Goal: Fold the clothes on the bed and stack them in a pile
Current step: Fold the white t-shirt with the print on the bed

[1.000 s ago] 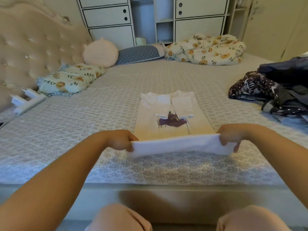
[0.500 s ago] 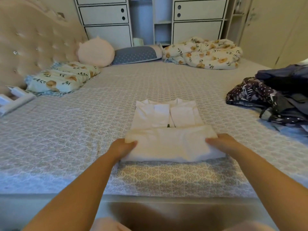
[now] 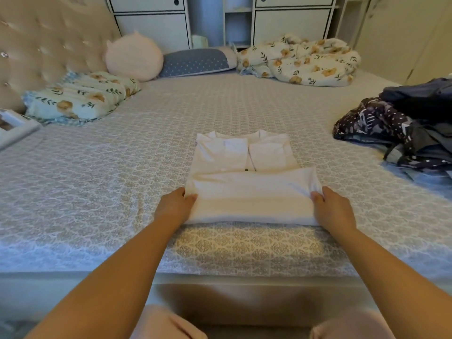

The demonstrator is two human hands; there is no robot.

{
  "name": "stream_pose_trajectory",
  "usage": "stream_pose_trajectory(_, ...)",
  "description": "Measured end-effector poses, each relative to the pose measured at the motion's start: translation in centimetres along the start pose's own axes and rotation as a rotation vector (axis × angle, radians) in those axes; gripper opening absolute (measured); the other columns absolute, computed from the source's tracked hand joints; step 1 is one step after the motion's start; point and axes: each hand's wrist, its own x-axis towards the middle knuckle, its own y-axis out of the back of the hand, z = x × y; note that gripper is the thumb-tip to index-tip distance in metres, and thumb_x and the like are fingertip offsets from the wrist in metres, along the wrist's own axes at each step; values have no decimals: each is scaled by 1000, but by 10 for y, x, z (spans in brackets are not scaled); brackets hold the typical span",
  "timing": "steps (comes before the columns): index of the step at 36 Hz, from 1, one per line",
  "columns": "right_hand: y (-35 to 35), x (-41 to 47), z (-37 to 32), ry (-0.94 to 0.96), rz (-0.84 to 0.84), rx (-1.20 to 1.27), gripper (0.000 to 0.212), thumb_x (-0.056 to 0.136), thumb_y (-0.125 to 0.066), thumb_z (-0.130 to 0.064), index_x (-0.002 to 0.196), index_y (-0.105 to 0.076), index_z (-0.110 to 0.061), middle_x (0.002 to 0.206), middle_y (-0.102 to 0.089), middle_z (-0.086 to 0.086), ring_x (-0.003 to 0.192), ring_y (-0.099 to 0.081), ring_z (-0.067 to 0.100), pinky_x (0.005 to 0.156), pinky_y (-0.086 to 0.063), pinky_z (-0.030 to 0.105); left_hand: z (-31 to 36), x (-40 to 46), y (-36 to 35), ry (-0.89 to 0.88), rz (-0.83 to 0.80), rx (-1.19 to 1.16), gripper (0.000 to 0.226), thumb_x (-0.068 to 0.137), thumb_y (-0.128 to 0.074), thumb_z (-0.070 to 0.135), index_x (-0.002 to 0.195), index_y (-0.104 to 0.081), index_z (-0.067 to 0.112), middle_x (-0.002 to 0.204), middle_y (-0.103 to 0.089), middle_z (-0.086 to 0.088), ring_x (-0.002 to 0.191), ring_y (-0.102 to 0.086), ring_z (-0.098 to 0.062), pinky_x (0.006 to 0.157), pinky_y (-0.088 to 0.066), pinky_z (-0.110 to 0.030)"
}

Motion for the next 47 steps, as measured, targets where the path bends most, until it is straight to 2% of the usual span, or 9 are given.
stream_pose_trajectory(9, -1, 6, 2, -21, -33, -45, 32, 101, -39, -32, 75, -43, -12, 72, -47, 8, 62, -43, 23, 57, -32, 32, -4, -7, 2, 98, 1, 48, 45, 96, -45, 46, 125, -50, 12, 79, -46, 3, 71, -47, -16, 61, -35, -30)
stream_pose_trajectory(12, 7, 15, -4, -90, -137, -87, 22, 98, -42, -31, 94, -46, -9, 83, -50, 7, 67, -45, 21, 54, -31, 29, -1, -16, 4, 23, 107, 155, 51, 94, -49, 44, 136, -38, 17, 116, -48, -8, 95, -54, -28, 65, -40, -33)
stream_pose_trajectory(15, 24, 20, -22, -83, -53, -147, 31, 93, -52, -28, 118, -46, -11, 112, -51, 13, 93, -53, 33, 66, -38, 32, 10, -19, 5, -167, 257, 270, 65, 93, -48, 48, 148, -24, 22, 146, -30, -9, 128, -33, -31, 93, -40, -44)
stream_pose_trajectory(18, 22, 12, -47, 221, 98, -329, 51, 91, -52, -25, 138, -40, -11, 138, -42, 15, 121, -41, 36, 92, -36, 44, 37, -17, -6, -336, 153, 324, 65, 96, -30, 58, 152, -15, 30, 158, -15, 1, 144, -11, -24, 116, -16, -50)
stream_pose_trajectory(21, -4, 1, -68, 452, -116, -403, 53, 98, -37, -37, 148, -29, -21, 157, -20, 5, 144, -16, 25, 115, -14, 44, 60, -20, -32, -538, -38, 430, 65, 93, -14, 66, 150, 2, 40, 160, 9, 9, 146, 12, -18, 113, 12, -53)
stream_pose_trajectory(27, -40, 12, -44, 508, -407, -399, 62, 96, -18, -60, 151, -2, -38, 156, 20, -14, 145, 18, 12, 117, 7, 42, 45, 2, -52, -414, -161, 469, 73, 82, -7, 79, 147, 6, 48, 157, 22, 10, 145, 19, -22, 112, 14, -55)
stream_pose_trajectory(40, -9, 43, 11, 310, -425, -458, 73, 94, -15, -61, 153, 1, -21, 159, 14, -5, 146, 11, 13, 118, 3, 36, 7, 19, -28, -244, -168, 435, 99, 73, 1, 80, 153, 7, 22, 159, 17, -2, 147, 12, -20, 118, -1, -47)
stream_pose_trajectory(44, 0, 23, -11, 512, -155, -529, 67, 97, -26, -56, 151, -21, -17, 159, -13, 3, 147, -5, 20, 117, -1, 41, 19, 12, -17, -165, -223, 534, 105, 67, -1, 85, 152, 11, 24, 157, 22, -8, 144, 20, -32, 114, 8, -55)
stream_pose_trajectory(47, 4, -4, -30, 729, -210, -454, 75, 86, -24, -71, 146, -32, -28, 153, -32, -3, 139, -29, 19, 112, -21, 39, 25, -6, -14, -390, -262, 587, 116, 58, 3, 90, 152, 10, 23, 157, 24, -6, 142, 28, -27, 113, 15, -50)
